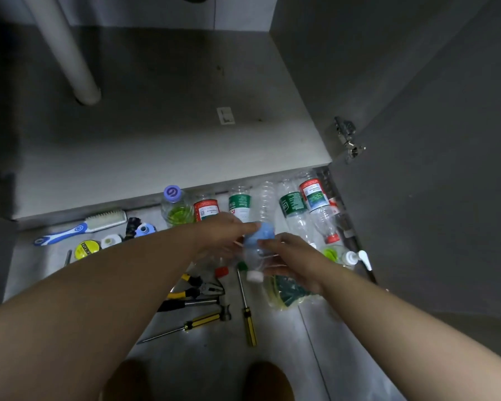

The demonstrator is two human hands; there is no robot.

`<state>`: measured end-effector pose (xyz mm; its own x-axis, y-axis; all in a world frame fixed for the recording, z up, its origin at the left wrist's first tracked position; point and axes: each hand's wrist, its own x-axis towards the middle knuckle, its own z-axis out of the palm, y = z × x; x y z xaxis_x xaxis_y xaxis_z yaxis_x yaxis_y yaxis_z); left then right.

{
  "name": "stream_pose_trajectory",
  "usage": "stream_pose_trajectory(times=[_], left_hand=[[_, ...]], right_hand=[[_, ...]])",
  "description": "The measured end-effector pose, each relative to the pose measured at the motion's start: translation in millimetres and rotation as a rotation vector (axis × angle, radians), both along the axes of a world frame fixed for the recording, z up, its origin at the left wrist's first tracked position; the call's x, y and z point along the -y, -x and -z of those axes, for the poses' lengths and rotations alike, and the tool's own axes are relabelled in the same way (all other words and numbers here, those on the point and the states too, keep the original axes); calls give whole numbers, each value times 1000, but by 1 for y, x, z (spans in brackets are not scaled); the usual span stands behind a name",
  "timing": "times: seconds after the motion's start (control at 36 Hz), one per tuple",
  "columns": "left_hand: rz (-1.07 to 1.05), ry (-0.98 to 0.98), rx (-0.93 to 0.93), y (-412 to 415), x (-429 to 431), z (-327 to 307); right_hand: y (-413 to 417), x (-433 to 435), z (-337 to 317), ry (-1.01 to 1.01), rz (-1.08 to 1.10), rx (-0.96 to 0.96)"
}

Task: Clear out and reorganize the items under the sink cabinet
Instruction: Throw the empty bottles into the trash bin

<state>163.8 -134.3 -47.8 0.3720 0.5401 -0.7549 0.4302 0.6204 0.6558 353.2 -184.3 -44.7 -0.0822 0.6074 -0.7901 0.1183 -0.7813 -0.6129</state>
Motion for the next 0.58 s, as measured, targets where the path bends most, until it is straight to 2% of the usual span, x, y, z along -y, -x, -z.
stream_pose_trajectory(times=[0.14,0.19,0.25,0.33,0.39,0.5,0.58], left_hand=[[-56,-60,15,-13,4,-12],[-100,-85,2,-15,3,-12],[-113,-104,-29,-14,0,-10],[-94,-119,-65,-10,-3,-4],[-87,-128,-97,-9,-4,1],[-81,-141,-139,-8,-8,14],[-96,-143,-147,-7,-10,21]], right_hand=[[-6,5,-15,-34,-133,-120],[-17,-2,-13,-68,-177,-64],[-29,-12,-4,-148,-166,130],[-45,-32,20,-262,-129,572],[-54,-42,36,-282,-153,786],[-65,-61,61,-196,-257,980],[-66,-72,76,-108,-298,992]])
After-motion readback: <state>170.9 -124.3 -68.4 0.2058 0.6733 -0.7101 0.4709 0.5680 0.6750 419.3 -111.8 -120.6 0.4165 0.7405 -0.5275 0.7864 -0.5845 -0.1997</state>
